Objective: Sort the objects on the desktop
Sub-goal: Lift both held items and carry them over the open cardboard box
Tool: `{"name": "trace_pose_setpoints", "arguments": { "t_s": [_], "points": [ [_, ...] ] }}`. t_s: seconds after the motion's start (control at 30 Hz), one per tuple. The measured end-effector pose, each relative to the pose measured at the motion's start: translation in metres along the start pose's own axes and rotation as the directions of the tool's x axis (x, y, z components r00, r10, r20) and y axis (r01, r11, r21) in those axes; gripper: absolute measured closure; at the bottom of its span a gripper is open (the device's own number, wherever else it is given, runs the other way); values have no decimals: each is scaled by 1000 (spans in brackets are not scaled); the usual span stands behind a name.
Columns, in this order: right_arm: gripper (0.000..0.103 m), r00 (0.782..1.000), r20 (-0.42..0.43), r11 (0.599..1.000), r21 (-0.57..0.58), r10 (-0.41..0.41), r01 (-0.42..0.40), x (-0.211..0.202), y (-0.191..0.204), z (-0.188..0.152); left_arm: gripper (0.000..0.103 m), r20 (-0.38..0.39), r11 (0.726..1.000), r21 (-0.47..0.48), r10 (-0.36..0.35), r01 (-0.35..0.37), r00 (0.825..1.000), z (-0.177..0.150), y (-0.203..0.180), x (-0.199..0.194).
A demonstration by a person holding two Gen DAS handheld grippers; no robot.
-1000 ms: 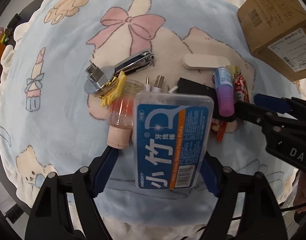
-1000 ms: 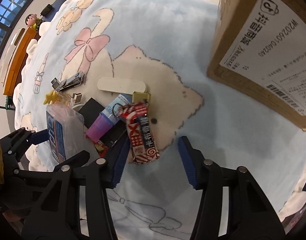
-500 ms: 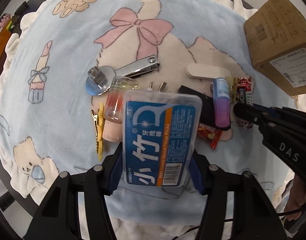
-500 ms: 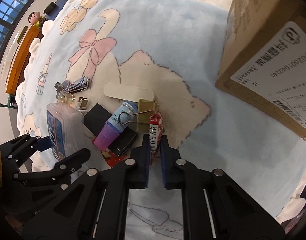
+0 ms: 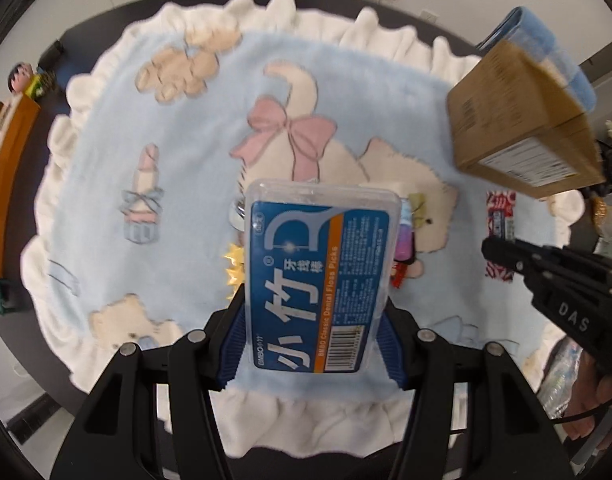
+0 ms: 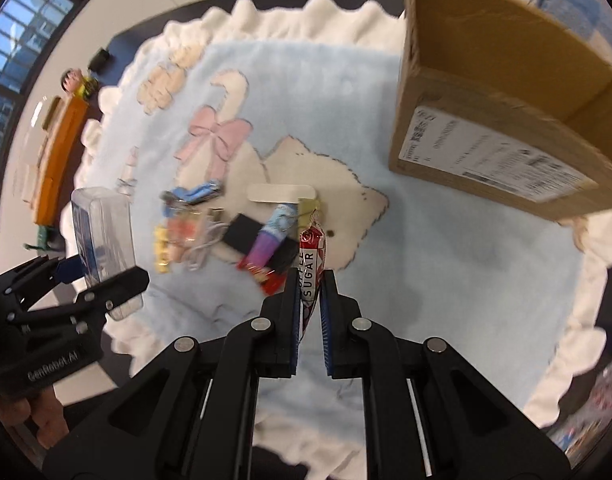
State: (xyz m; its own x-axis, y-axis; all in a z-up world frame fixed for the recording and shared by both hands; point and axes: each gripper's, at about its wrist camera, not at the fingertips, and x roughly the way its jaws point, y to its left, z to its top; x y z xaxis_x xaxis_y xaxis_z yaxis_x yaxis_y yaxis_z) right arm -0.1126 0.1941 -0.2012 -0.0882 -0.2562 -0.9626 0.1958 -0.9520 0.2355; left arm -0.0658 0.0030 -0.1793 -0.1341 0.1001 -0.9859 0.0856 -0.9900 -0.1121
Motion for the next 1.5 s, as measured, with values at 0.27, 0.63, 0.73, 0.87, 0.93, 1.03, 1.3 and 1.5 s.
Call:
{"name": "trace_pose_setpoints", "arguments": {
  "t_s": [0.27,0.63,0.73,0.87,0.93,1.03,1.3,1.5],
  "points": [
    [93,997,59,996,77,-57,53,-88,23,-25,47,55,997,72,32,-36,998,10,-6,-67],
    [93,981,103,969,202,-163,140,-179,70,-65,47,121,981,194,7,-30,993,-4,-2,-146],
    [93,978,108,959,240,-179,149,-185,78,-74,47,115,978,206,-9,-15,993,-6,0,-150],
    [93,978,105,945,294,-179,142,-186,74,-82,47,107,969,247,-21,-6,994,-5,-7,-149],
    [93,978,102,942,305,-179,141,-186,70,-84,47,101,966,259,-28,1,994,-3,-13,-147],
    [93,979,99,941,306,-179,141,-186,56,-80,47,97,965,263,-33,6,995,2,-24,-143],
    [93,986,78,957,262,-150,125,-188,6,-56,47,73,972,235,-30,12,997,22,-72,-129],
    [93,988,68,967,221,-142,124,-189,-43,-28,47,62,974,224,-35,20,997,46,-121,-112]
  ]
}}
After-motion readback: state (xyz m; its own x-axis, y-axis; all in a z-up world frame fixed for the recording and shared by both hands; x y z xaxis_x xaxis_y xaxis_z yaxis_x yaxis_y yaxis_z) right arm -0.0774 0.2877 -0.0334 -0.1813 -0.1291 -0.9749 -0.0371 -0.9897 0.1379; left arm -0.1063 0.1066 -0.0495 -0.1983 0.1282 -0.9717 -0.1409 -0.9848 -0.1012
